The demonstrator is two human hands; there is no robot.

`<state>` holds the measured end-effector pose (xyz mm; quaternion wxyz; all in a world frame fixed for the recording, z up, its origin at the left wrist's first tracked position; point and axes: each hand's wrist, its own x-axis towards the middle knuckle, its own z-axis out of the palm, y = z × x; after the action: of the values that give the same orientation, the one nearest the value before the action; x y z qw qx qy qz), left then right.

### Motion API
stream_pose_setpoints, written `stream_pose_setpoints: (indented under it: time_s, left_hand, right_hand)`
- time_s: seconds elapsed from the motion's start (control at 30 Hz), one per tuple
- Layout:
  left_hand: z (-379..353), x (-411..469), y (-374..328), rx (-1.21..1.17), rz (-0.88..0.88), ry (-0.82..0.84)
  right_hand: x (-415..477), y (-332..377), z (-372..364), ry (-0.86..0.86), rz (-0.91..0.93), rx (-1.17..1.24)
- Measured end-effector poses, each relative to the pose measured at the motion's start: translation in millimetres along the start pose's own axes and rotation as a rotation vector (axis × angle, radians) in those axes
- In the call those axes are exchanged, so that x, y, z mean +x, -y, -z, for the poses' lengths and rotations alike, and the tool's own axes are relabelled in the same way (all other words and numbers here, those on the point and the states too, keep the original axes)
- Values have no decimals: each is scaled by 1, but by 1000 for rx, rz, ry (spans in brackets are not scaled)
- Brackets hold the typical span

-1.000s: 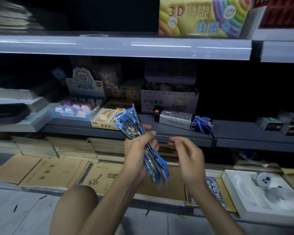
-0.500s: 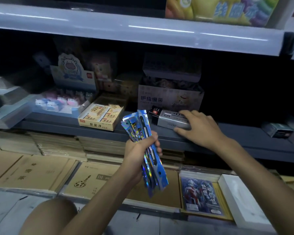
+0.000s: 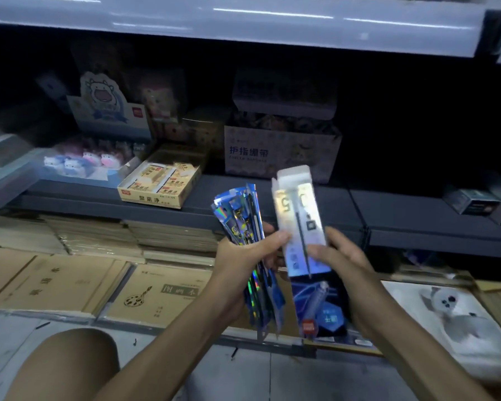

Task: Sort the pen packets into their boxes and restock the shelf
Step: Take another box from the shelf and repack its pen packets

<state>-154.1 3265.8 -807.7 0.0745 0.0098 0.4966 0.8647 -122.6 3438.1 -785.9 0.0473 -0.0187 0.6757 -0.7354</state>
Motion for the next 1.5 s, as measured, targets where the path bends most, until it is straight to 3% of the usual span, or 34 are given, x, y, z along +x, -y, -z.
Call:
stream_pose_setpoints:
  time_s: [0.1,0.23,0.63,1.13,1.37,1.5]
  left_hand:
    - [-3,-9,-1,88,-2,-31]
    - [-7,-22,3,100,-9,-26]
    - [-9,-25,20,183,99,-44]
    - [-16,-26,33,208,71,-63]
    - [-13,-32,38,275,114,-27]
    - [-4,-33,41,440,116,74]
  right_hand:
    - [-4,-12,2,98,-25,95]
    - [-9,-21,13,129,-20,-7]
    - [-21,-46,14,64,-53,-62]
    - [-25,-45,11,74,-51,53]
    - [-37,-48,19,-16,11,-278]
    - [-43,-10,35,-161,294,-576]
